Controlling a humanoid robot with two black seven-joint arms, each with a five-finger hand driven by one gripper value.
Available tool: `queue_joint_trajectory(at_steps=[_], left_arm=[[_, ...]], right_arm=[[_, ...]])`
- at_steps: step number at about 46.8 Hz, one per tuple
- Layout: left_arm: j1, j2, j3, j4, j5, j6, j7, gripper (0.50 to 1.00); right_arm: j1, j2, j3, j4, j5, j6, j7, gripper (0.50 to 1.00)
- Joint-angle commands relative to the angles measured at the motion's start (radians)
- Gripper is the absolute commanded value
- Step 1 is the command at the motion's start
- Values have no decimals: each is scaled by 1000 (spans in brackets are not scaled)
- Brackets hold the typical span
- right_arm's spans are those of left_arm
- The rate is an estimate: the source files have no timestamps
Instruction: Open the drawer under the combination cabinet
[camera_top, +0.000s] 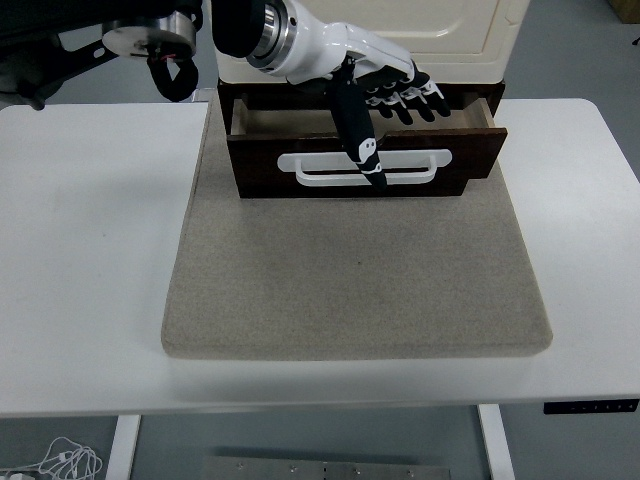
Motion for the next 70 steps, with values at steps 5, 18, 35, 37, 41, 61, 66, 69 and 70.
queue_joint_trajectory(at_steps=[5, 18, 35, 37, 41, 61, 66, 69, 70], left_arm=[[5, -3, -120, 10, 1, 12, -17, 1000], [-3, -29, -392, 194, -2, 13, -60, 1000], [8, -52, -659, 296, 0, 136, -195, 1000], [15, -47, -700, 300, 0, 159, -207, 1000], [40, -43, -782, 314, 0, 211, -212, 1000], [121, 49, -969, 524, -23, 397, -226, 1000], [153, 53, -969, 654, -68, 398, -227, 1000], [175, 53, -967, 725, -82, 397, -230, 1000], [184, 53, -969, 747, -86, 397, -232, 1000]], right_arm=[[0, 0, 0, 0, 0, 0, 0, 926], [0, 0, 0, 0, 0, 0, 0, 926], [0, 0, 0, 2, 0, 0, 0, 926], [0, 0, 0, 0, 0, 0, 0, 926], [0, 0, 0, 0, 0, 0, 0, 926], [0, 0, 0, 0, 0, 0, 0, 926], [0, 0, 0, 0, 0, 0, 0, 926], [0, 0, 0, 0, 0, 0, 0, 926], [0, 0, 0, 0, 0, 0, 0, 926]])
